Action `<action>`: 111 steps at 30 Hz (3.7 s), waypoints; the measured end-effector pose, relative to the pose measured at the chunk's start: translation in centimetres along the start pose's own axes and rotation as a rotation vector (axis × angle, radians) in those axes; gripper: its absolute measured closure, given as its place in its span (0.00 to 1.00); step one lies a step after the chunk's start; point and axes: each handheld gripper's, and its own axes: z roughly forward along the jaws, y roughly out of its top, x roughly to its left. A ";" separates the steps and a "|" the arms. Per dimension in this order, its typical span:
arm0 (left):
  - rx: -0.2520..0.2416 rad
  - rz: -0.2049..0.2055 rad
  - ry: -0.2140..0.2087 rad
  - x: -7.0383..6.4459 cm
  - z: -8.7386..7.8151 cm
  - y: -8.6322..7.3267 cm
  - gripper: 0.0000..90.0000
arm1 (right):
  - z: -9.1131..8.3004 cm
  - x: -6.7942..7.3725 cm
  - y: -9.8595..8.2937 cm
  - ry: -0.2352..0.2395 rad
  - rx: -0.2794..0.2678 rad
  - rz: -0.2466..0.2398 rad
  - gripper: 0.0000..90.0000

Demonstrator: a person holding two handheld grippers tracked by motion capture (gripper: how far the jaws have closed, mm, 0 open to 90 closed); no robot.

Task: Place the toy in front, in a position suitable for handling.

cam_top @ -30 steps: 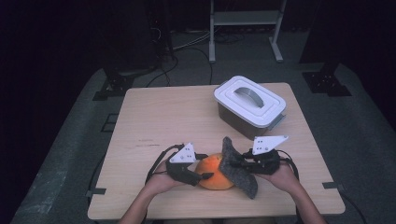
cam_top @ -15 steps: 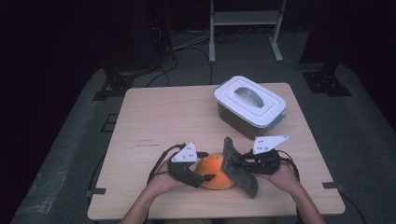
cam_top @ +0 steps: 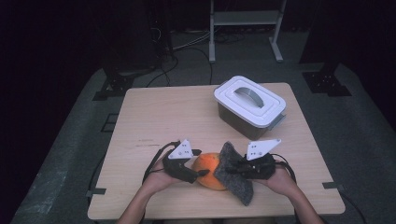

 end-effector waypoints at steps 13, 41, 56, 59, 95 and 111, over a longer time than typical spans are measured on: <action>-0.018 0.022 -0.055 -0.4 0.2 -0.1 0.37 | 0.0 1.0 1.3 -0.018 -0.054 -0.032 0.86; 0.003 0.047 -0.083 0.0 -0.3 -0.7 0.41 | -0.6 -0.7 -0.7 -0.038 -0.021 0.021 0.86; -0.016 -0.020 -0.117 1.6 -1.3 -2.2 0.42 | -1.1 -2.7 -2.9 -0.054 0.018 0.117 0.86; -0.023 -0.023 -0.122 1.7 -1.2 -2.4 0.42 | -1.7 -2.5 -2.2 -0.042 -0.056 0.119 0.86; -0.048 0.014 -0.139 0.7 -0.5 -1.4 0.42 | -1.2 -1.9 -1.3 -0.005 -0.052 0.105 0.86; -0.042 -0.008 -0.162 0.7 0.1 -1.6 0.23 | -1.0 -2.1 -2.1 0.001 -0.028 0.111 0.86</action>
